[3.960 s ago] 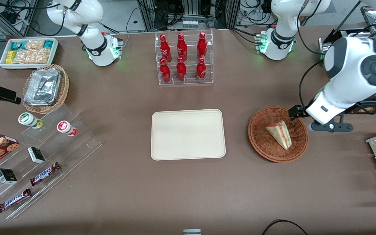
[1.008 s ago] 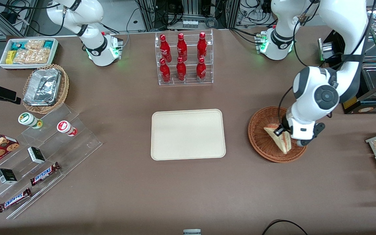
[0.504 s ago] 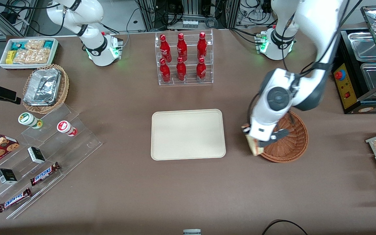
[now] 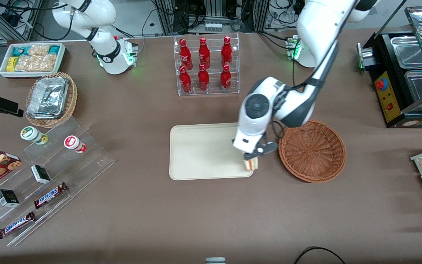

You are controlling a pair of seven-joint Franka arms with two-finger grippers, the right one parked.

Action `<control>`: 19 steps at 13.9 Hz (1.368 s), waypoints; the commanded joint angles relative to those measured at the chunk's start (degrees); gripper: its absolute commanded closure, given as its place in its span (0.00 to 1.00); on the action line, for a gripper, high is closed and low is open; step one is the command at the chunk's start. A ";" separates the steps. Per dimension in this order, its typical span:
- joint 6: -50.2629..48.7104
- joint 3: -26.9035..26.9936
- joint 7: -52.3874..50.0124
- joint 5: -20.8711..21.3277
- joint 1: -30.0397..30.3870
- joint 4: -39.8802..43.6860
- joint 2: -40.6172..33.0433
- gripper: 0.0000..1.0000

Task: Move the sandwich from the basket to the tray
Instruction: 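Lift the sandwich and carry it with the left gripper to the tray, then lower the sandwich onto the cream tray and open the left gripper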

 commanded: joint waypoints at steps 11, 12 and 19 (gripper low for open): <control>0.45 1.01 -9.42 3.52 -8.77 11.91 11.74 1.00; 0.72 1.01 -9.50 3.17 -8.68 11.91 11.91 1.00; 0.81 1.01 -12.23 3.16 -8.68 13.58 13.76 0.77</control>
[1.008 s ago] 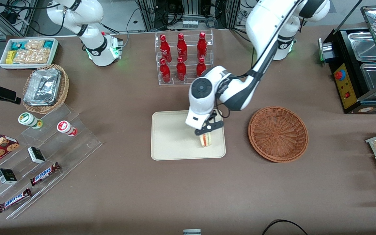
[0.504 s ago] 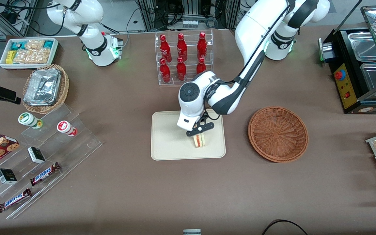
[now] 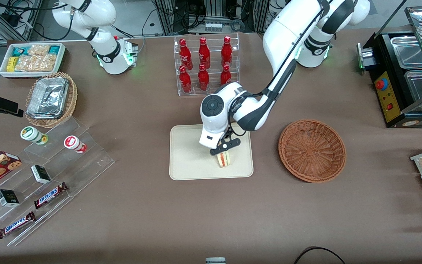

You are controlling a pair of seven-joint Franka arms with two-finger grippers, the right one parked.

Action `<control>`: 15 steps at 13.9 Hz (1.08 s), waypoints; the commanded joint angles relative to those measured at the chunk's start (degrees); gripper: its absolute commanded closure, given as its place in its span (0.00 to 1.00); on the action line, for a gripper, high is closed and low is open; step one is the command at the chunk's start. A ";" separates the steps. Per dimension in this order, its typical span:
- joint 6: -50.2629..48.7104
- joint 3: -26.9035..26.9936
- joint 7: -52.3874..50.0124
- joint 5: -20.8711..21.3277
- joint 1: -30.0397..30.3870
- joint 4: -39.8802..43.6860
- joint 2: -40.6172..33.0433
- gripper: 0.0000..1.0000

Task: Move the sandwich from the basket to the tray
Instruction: 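Lower the sandwich onto the cream tray and open the left gripper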

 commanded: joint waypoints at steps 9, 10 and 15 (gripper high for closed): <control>-1.12 0.65 -0.66 0.90 -0.62 4.73 -0.82 0.00; -2.26 0.65 -0.56 0.99 -0.53 4.64 -2.22 0.00; -11.83 0.74 8.82 0.38 -0.18 5.61 -9.08 0.00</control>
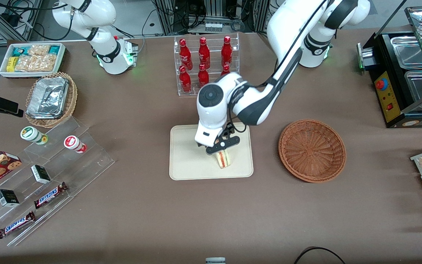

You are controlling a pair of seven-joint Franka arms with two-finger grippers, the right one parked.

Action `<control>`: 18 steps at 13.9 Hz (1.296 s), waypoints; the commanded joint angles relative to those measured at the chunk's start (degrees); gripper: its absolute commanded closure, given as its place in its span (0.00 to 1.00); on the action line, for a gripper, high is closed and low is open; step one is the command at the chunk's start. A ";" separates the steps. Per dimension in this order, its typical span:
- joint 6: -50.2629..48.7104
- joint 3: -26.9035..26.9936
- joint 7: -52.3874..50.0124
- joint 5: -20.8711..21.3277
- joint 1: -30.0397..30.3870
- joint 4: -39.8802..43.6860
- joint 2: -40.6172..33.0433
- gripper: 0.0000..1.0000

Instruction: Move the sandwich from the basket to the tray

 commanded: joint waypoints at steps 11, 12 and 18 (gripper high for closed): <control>-12.87 0.59 41.84 -4.09 18.86 -8.61 -17.37 0.00; -13.23 0.50 44.92 -4.26 21.06 -9.41 -18.34 0.00; -14.29 0.68 62.59 -8.30 31.09 -15.03 -24.93 0.00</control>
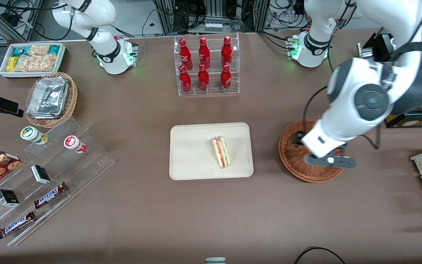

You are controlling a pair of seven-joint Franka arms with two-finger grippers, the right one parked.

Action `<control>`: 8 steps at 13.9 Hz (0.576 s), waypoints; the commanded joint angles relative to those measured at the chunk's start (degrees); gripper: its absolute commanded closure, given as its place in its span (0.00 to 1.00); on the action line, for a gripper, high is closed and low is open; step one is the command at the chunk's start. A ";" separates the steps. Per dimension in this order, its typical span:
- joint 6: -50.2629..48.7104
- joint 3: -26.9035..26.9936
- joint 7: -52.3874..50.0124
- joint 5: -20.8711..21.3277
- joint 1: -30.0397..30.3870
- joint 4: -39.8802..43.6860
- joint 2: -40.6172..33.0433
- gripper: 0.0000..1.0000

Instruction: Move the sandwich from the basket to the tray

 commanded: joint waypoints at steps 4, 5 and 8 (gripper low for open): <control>-3.05 -0.48 5.42 -1.48 5.86 -7.32 -10.02 0.00; -4.11 -0.39 5.51 -1.48 6.30 -7.24 -10.99 0.00; -6.83 -0.31 5.51 -0.95 8.41 -7.24 -14.15 0.00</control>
